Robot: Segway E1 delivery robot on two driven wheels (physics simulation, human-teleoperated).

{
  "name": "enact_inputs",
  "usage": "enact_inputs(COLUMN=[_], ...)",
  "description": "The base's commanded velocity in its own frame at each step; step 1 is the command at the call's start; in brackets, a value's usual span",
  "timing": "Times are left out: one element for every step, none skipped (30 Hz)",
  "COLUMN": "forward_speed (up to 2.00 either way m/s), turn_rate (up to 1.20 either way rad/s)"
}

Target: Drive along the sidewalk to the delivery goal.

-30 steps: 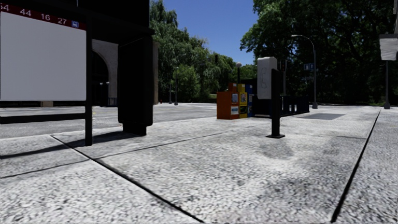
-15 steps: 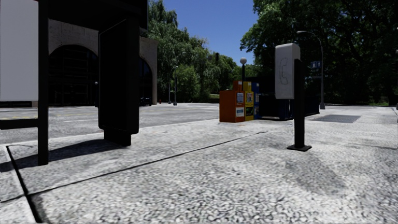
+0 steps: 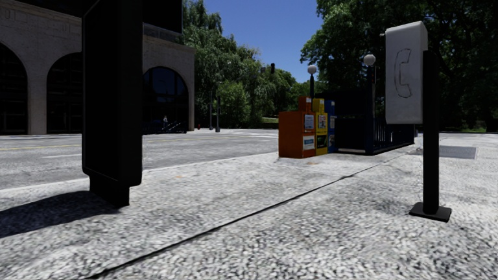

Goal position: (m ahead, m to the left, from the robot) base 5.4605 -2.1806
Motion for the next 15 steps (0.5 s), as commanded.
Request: enact_inputs(forward_speed=[2.0, 2.0, 2.0, 2.0, 2.0, 2.0, 2.0, 2.0, 2.0, 2.0, 2.0, 2.0, 2.0, 2.0, 2.0], turn_rate=[-0.09, -0.09, -0.18, -0.2, -0.21, -0.21, -0.23, -0.32, -0.37, -0.38, -0.38, -0.38, -0.4, -0.45, -0.47])
